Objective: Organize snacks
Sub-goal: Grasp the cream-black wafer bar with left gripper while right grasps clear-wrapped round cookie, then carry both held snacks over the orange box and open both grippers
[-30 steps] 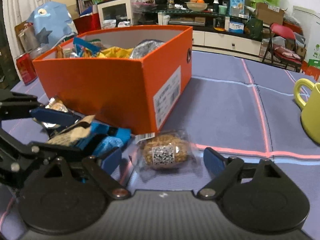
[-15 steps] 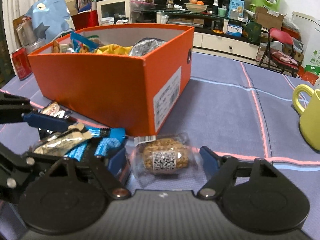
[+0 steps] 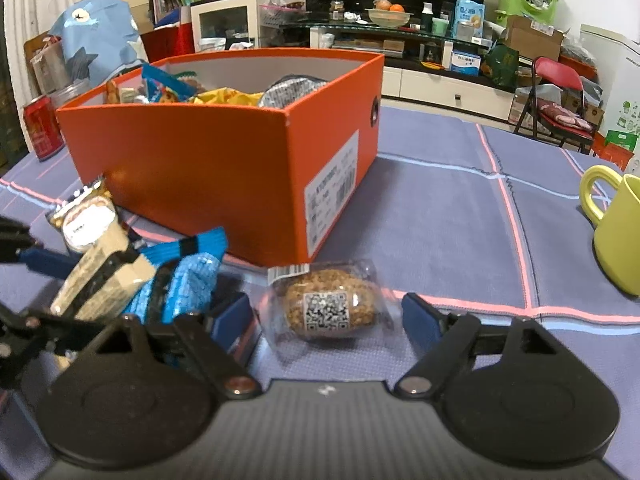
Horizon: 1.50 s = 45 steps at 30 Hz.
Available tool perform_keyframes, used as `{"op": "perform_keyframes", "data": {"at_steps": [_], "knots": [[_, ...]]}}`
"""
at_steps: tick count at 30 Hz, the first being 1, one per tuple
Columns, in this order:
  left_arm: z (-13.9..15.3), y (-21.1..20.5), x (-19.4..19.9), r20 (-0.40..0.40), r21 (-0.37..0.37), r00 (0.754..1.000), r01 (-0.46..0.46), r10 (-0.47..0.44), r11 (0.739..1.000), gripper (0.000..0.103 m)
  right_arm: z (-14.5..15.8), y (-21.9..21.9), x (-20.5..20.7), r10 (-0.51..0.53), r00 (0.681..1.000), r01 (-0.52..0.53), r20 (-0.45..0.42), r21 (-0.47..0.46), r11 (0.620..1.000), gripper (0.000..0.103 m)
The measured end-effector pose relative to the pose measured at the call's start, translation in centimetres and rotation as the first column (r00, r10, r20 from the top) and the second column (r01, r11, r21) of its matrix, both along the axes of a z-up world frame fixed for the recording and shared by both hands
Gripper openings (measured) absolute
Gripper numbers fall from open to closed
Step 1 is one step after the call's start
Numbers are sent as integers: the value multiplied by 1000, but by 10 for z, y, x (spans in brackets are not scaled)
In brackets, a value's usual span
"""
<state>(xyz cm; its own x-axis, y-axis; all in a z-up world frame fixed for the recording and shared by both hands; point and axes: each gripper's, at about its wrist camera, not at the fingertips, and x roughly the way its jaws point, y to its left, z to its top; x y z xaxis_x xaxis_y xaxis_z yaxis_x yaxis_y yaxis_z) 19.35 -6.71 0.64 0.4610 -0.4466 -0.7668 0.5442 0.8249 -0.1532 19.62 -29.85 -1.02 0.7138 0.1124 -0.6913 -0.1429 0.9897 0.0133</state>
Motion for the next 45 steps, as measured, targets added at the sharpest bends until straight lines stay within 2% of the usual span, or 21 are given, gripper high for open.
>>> {"op": "perform_keyframes", "data": {"at_steps": [4, 9, 13, 14, 18, 19, 28, 35, 41, 45], "knots": [[-1, -1, 1, -9, -5, 1000, -7, 7, 1000, 32, 0, 1, 1, -1, 1000, 1, -3, 3, 1000, 82], [-3, -4, 1, -4, -35, 1000, 5, -5, 999, 37, 0, 1, -1, -2, 1000, 2, 4, 9, 1000, 83], [-3, -7, 1, 8, -19, 1000, -25, 25, 1000, 25, -1, 2, 0, -4, 1000, 4, 6, 11, 1000, 84], [-2, -8, 0, 6, -16, 999, -31, 31, 999, 21, -1, 3, 0, -3, 1000, 2, 5, 12, 1000, 78], [1, -10, -5, -5, -24, 1000, -17, 16, 1000, 21, 3, 6, -1, 18, 1000, -18, -8, 10, 1000, 63], [3, -10, -7, 4, -23, 1000, -14, 14, 1000, 21, 3, 6, -2, 18, 1000, -18, -10, 6, 1000, 56], [14, -5, -12, 35, -14, 999, -5, 6, 1000, 21, 8, 8, -8, 12, 1000, -12, -18, -26, 1000, 55], [30, 4, -19, 82, -23, 997, -14, 16, 1000, 21, 18, 11, -24, 17, 1000, -17, 4, -97, 995, 54], [39, 15, -19, 100, -15, 991, -84, 85, 996, 21, 46, 18, -45, 8, 998, 1, 63, -132, 991, 54], [44, 25, -18, 121, -12, 983, -138, 138, 990, 21, 73, 27, -65, -9, 992, 22, 124, -98, 995, 54]]}}
